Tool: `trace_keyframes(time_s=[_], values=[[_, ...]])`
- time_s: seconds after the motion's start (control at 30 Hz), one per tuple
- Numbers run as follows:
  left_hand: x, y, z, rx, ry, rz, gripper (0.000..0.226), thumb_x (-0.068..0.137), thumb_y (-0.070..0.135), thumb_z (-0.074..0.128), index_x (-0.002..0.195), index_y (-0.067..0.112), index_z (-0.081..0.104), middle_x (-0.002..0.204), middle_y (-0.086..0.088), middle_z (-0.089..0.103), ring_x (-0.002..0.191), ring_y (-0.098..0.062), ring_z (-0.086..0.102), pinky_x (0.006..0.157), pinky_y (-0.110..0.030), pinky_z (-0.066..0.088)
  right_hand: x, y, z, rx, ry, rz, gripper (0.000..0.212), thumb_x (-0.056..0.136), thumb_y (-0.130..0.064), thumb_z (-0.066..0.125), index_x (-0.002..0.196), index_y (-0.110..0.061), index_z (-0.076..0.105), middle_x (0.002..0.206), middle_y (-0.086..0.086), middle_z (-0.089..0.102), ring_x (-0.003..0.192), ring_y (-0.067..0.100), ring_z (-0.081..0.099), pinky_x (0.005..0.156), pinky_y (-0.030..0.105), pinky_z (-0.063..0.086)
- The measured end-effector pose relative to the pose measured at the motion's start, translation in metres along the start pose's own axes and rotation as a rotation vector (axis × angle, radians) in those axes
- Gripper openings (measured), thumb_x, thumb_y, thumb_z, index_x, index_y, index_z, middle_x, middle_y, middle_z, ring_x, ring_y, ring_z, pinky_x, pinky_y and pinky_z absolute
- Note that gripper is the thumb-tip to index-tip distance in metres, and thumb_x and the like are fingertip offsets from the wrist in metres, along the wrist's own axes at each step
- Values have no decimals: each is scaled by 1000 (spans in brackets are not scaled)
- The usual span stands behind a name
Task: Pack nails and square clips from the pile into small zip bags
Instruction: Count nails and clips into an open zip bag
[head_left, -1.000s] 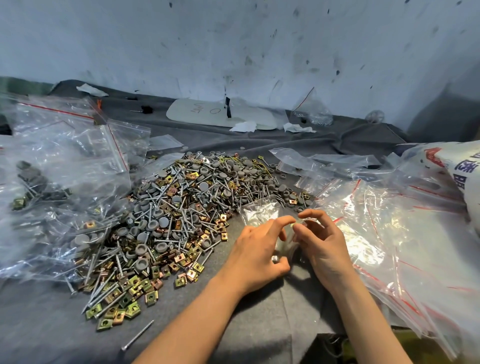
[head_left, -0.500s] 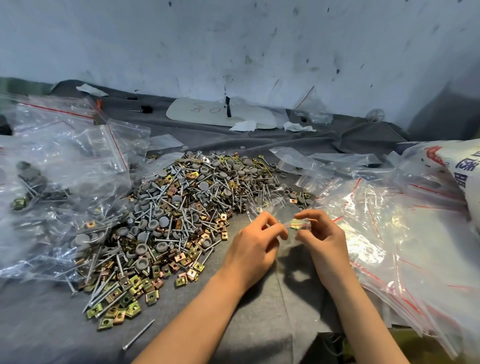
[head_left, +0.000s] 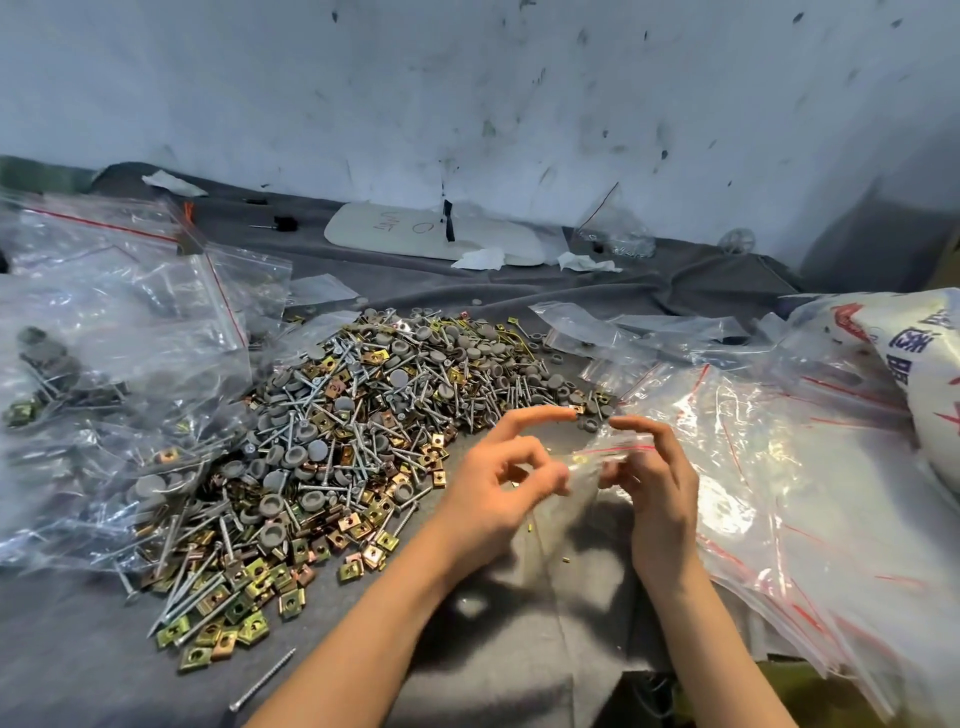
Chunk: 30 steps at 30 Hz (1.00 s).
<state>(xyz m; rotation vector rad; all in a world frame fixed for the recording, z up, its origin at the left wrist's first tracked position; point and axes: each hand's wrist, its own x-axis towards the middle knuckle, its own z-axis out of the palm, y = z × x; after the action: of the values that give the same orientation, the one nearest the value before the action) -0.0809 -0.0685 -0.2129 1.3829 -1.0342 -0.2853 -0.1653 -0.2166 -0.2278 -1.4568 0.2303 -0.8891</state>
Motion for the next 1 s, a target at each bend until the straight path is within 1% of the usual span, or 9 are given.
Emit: trace_keyframes(time_s=[0.1, 0.2, 0.3, 0.37, 0.43, 0.5, 0.57, 0.7, 1.0], values=[[4, 5, -14, -510, 114, -160, 18, 87, 17, 58, 73, 7, 66, 103, 0, 66, 75, -5, 58, 68, -18, 48, -4, -1, 5, -124, -129, -47, 41, 78, -47, 54, 107, -20, 60, 72, 4, 60, 65, 14, 57, 63, 23, 49], [8, 3, -33, -1088, 334, -316, 26, 87, 26, 60, 96, 2, 62, 81, -1, 51, 50, -5, 43, 47, -16, 43, -5, -2, 5, -314, -149, -52, 36, 77, -50, 57, 107, -30, 59, 71, 11, 59, 67, 22, 59, 65, 30, 47], [10, -3, -46, -1243, 456, -335, 43, 89, 33, 55, 121, 4, 49, 68, 4, 49, 48, -5, 45, 46, -14, 45, -4, 1, 8, -565, -215, -38, 19, 82, -41, 68, 97, -30, 62, 73, -2, 64, 70, 15, 62, 64, 25, 49], [12, -5, -48, -1181, 435, -354, 56, 88, 34, 55, 130, -1, 45, 89, -8, 57, 70, -13, 53, 78, -21, 54, -4, 4, 12, -733, -214, -104, 7, 85, -23, 70, 89, -22, 65, 80, -4, 65, 75, 12, 62, 70, 24, 50], [12, -5, -48, -1071, 362, -413, 42, 87, 33, 55, 115, 1, 53, 117, -17, 43, 102, -30, 43, 111, -47, 33, -3, 6, 13, -839, -193, -182, 5, 85, -10, 70, 87, -13, 68, 83, -2, 65, 78, 18, 61, 72, 32, 50], [11, -1, -42, -831, 278, -386, 19, 87, 25, 56, 89, 6, 56, 111, -16, 48, 104, -34, 45, 106, -53, 38, 4, 6, 14, -969, -235, -241, 12, 80, 1, 72, 88, -7, 69, 84, 4, 64, 79, 26, 59, 67, 33, 44], [10, -4, -35, -368, 227, -308, 16, 85, 19, 57, 71, 12, 53, 82, -7, 56, 82, -23, 56, 80, -33, 53, 14, 8, 24, -1036, -307, -210, 18, 77, 2, 73, 93, -5, 69, 89, 9, 65, 84, 26, 58, 68, 30, 38], [7, -19, -24, 388, 139, -198, 13, 77, 21, 42, 66, 16, 48, 82, 2, 48, 71, -5, 44, 67, -14, 35, 34, 22, 47, -1112, -355, -146, 11, 88, -22, 65, 97, -14, 65, 96, -1, 59, 90, 16, 53, 78, 27, 44], [12, -21, -22, 220, 300, -84, 14, 79, 13, 34, 66, 19, 38, 78, -13, 48, 69, -17, 42, 62, -25, 37, 48, 24, 26, -1041, -232, -57, 5, 92, -10, 58, 91, -14, 56, 89, -3, 55, 80, 15, 51, 61, 16, 31]])
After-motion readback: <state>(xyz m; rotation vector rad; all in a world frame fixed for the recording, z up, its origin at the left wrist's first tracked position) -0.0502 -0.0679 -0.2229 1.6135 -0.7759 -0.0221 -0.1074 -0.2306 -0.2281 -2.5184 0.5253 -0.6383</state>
